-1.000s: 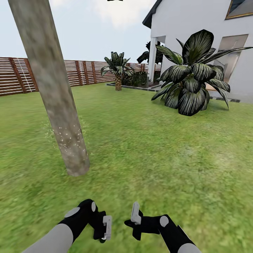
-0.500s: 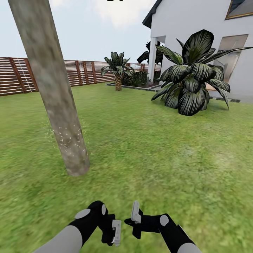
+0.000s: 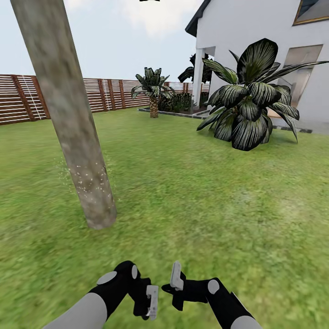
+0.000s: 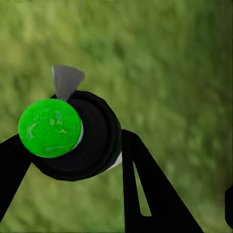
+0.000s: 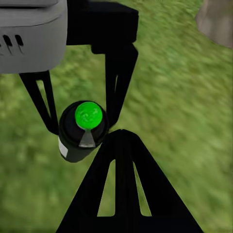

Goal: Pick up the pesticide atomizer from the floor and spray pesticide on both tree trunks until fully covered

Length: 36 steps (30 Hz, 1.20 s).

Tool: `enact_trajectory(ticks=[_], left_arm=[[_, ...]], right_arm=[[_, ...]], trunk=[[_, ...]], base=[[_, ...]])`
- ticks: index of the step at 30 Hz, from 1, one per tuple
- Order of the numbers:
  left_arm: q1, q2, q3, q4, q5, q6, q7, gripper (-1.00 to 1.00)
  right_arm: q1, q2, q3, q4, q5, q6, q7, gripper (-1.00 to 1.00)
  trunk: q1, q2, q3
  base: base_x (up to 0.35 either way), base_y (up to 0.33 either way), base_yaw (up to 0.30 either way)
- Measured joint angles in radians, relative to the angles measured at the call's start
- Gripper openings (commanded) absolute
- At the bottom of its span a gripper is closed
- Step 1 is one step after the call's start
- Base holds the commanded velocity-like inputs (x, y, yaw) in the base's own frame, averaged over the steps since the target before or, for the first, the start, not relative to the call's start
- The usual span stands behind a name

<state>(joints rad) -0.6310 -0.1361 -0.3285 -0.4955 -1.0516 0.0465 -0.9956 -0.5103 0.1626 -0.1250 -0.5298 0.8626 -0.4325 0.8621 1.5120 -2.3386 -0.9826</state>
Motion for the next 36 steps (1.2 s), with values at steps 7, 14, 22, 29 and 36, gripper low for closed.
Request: enact_trajectory(ticks=[7,14,22,29,36], left_arm=[[0.001,0.004,-0.002,0.002,0.064,-0.005,-0.001,-1.0],[-0.001,0.004,-0.001,0.0,0.075,-0.004,0.001,-1.0],[-0.005,0.004,-0.003,0.0,0.143,-0.007,0.001,-1.0],[-0.007,0.004,-0.002,-0.001,0.148,-0.02,0.001,-1.0],[-0.007,0.004,-0.003,-0.001,0.153,-0.039,0.0,-1.0]], right_arm=[[0.0,0.0,0.0,0.0,0.0,0.0,0.0,-1.0],[0.0,0.0,0.0,0.0,0.0,0.0,0.0,-1.0],[0.0,0.0,0.0,0.0,0.0,0.0,0.0,-1.0],[0.0,0.0,0.0,0.0,0.0,0.0,-0.001,-1.0],[0.0,0.0,0.0,0.0,0.0,0.0,-0.001,-1.0]], trunk=[[0.0,0.0,0.0],[0.0,0.0,0.0],[0.0,0.0,0.0],[0.0,0.0,0.0],[0.0,0.0,0.0]], base=[[0.0,0.0,0.0],[0.0,0.0,0.0],[0.0,0.0,0.0],[0.0,0.0,0.0],[0.0,0.0,0.0]])
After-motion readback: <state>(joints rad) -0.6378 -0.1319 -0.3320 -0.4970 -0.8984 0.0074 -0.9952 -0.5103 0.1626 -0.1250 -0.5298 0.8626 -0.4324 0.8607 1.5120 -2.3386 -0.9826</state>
